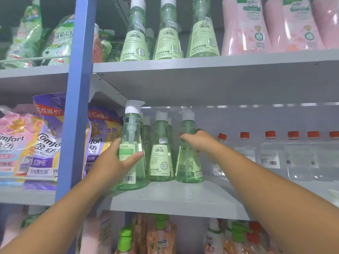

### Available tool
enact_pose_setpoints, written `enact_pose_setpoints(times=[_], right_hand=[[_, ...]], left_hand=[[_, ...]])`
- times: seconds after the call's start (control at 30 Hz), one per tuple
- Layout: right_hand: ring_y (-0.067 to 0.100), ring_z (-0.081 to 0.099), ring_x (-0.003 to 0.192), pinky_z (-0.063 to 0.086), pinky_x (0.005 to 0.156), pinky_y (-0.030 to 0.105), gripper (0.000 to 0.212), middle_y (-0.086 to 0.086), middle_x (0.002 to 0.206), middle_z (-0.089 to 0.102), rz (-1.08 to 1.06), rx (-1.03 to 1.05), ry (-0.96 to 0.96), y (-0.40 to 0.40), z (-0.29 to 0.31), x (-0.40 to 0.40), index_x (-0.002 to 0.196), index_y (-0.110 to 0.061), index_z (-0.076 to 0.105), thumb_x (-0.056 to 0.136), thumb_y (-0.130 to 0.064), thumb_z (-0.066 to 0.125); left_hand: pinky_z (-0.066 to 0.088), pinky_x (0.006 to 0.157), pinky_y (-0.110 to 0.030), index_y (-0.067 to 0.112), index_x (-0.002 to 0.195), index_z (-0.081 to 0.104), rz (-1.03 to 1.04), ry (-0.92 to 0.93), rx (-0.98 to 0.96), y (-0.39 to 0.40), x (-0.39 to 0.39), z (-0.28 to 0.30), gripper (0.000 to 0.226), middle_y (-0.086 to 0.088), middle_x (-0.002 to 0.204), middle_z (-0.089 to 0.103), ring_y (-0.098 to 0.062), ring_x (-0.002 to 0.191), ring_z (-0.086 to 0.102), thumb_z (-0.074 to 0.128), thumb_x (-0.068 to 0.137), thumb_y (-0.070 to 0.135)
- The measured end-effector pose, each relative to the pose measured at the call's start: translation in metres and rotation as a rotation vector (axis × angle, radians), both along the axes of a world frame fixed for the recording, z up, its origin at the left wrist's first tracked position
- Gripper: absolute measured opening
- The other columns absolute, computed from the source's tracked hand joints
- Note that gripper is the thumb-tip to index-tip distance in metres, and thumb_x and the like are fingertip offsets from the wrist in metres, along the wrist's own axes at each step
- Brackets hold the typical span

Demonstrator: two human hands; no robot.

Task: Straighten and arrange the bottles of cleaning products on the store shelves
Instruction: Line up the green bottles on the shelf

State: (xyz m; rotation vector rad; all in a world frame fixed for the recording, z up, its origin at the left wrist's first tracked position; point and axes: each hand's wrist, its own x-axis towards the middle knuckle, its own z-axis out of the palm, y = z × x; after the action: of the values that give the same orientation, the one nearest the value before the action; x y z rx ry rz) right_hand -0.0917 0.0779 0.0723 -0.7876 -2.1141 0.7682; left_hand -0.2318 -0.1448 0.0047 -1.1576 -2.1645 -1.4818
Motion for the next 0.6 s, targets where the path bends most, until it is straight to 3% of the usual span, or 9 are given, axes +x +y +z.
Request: enact_pose_setpoints(times=[0.03, 0.1, 0.17, 0.3, 0.37, 0.47, 0.6], right_hand=[[0.025, 0.062, 0.103, 0.054, 0.088, 0.038, 0.043, 0.006, 0.115, 0.064, 0.029, -0.059, 0.041, 0.002, 0.002, 0.004, 0.115, -0.008, 0.059, 0.093, -0.045, 0.066], [0.019, 0.062, 0.089, 0.053, 0.072, 0.032, 0.022, 0.004, 0.1, 0.064, 0.048, -0.082, 0.061, 0.004, 0.004, 0.014, 0.093, -0.016, 0.058, 0.095, -0.034, 0.069], [0.014, 0.061, 0.08, 0.044, 0.06, 0.028, 0.029, 0.001, 0.093, 0.064, 0.023, -0.034, 0.047, 0.006, 0.001, 0.014, 0.093, -0.016, 0.061, 0.091, -0.041, 0.075], [0.019, 0.064, 0.097, 0.05, 0.075, 0.033, 0.063, 0.001, 0.112, 0.068, 0.009, 0.003, 0.08, 0.007, -0.006, 0.004, 0.116, -0.011, 0.063, 0.081, -0.061, 0.076], [0.02, 0.059, 0.098, 0.043, 0.078, 0.033, 0.052, -0.002, 0.109, 0.063, 0.033, -0.078, 0.079, 0.004, -0.005, 0.009, 0.111, -0.008, 0.055, 0.092, -0.054, 0.067], [0.013, 0.06, 0.083, 0.04, 0.06, 0.028, 0.027, 0.001, 0.102, 0.067, 0.082, -0.072, 0.073, 0.001, -0.004, 0.019, 0.088, -0.017, 0.054, 0.097, -0.039, 0.066], [0.012, 0.058, 0.077, 0.041, 0.058, 0.028, 0.026, 0.003, 0.097, 0.066, 0.062, 0.014, 0.119, -0.001, -0.01, 0.008, 0.087, -0.021, 0.054, 0.096, -0.039, 0.07]], left_hand=[[0.045, 0.085, -0.031, 0.032, 0.152, 0.032, -0.022, -0.01, -0.033, 0.0, -0.001, -0.003, 0.085, 0.012, 0.137, 0.055, -0.016, 0.112, 0.059, 0.077, 0.083, 0.054], [0.045, 0.074, -0.027, 0.037, 0.14, 0.031, -0.07, -0.034, -0.079, 0.0, -0.005, -0.011, 0.086, 0.011, 0.125, 0.061, -0.008, 0.097, 0.061, 0.087, 0.075, 0.045], [0.044, 0.074, -0.027, 0.039, 0.141, 0.027, -0.099, -0.058, -0.089, -0.002, -0.008, -0.015, 0.094, 0.011, 0.122, 0.062, -0.007, 0.099, 0.062, 0.09, 0.072, 0.043], [0.044, 0.072, -0.021, 0.044, 0.138, 0.027, -0.122, -0.095, -0.059, -0.005, -0.009, -0.014, 0.094, 0.01, 0.121, 0.063, -0.002, 0.098, 0.062, 0.091, 0.07, 0.044], [0.041, 0.069, -0.016, 0.04, 0.144, 0.028, -0.135, -0.104, -0.045, -0.005, -0.007, -0.014, 0.093, 0.017, 0.113, 0.065, 0.003, 0.094, 0.061, 0.09, 0.074, 0.04], [0.038, 0.066, -0.014, 0.038, 0.15, 0.025, -0.109, -0.117, -0.025, -0.005, -0.003, -0.012, 0.09, 0.025, 0.102, 0.059, 0.007, 0.086, 0.056, 0.084, 0.082, 0.035], [0.035, 0.062, -0.011, 0.036, 0.152, 0.027, -0.081, -0.139, -0.009, -0.007, 0.002, -0.013, 0.089, 0.031, 0.092, 0.047, 0.011, 0.08, 0.048, 0.084, 0.083, 0.029]])
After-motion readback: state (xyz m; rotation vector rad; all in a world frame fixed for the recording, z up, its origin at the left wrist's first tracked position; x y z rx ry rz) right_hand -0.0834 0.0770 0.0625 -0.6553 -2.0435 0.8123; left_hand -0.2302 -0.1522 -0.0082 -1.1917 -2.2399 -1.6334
